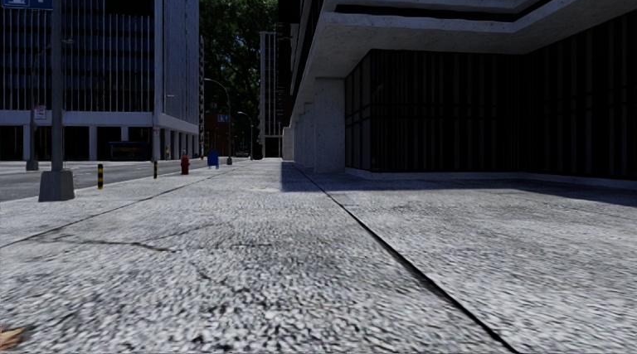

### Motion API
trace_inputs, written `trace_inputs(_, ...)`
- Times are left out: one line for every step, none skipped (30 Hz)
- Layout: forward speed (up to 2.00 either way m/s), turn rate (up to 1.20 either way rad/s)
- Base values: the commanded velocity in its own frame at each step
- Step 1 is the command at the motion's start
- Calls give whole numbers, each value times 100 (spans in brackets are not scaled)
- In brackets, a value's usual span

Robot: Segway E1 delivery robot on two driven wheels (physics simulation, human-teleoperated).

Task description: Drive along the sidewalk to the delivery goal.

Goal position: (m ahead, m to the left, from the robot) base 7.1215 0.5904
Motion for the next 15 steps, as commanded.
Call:
trace_inputs(200, 0)
trace_inputs(200, 0)
trace_inputs(200, 0)
trace_inputs(200, 0)
trace_inputs(200, 0)
trace_inputs(200, 0)
trace_inputs(200, 0)
trace_inputs(200, 0)
trace_inputs(200, 0)
trace_inputs(200, 0)
trace_inputs(200, 0)
trace_inputs(200, 0)
trace_inputs(200, 0)
trace_inputs(200, 0)
trace_inputs(200, 0)
